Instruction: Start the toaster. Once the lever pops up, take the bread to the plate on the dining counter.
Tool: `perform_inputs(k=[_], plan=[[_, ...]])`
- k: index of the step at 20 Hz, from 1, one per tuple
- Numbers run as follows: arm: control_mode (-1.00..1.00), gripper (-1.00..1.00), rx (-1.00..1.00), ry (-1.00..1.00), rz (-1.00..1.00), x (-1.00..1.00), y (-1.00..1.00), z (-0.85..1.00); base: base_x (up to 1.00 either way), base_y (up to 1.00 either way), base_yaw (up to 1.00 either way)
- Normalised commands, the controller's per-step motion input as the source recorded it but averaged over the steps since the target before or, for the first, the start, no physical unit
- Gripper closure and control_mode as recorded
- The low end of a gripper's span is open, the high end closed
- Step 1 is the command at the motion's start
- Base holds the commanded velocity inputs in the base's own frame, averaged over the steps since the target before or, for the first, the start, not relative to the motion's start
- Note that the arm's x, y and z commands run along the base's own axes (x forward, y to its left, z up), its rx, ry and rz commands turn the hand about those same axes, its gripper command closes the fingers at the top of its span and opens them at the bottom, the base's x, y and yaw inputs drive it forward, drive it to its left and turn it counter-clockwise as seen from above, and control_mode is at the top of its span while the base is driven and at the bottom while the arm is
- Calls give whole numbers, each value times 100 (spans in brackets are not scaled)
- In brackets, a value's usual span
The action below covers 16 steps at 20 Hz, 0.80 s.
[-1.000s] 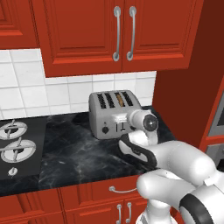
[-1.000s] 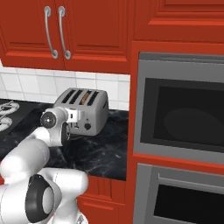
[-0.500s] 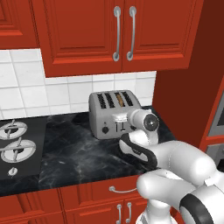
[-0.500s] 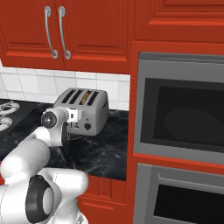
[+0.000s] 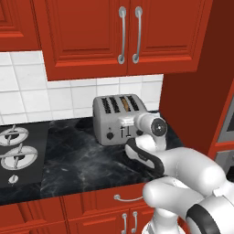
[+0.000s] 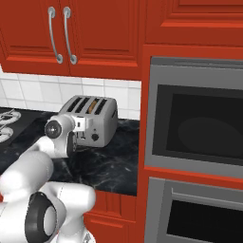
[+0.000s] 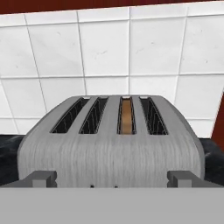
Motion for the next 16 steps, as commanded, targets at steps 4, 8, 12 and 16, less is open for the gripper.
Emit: perform_inputs(k=[4, 8, 12, 16], plan=[[-100, -100, 0, -1, -2, 0, -13, 19, 0, 0, 0], [-100, -100, 0, 0, 0, 0, -7, 16, 0, 0, 0], [-100, -100, 0, 0, 0, 3, -1, 11, 0, 0, 0], [-100, -100, 0, 0, 0, 4, 0, 1, 0, 0, 0]])
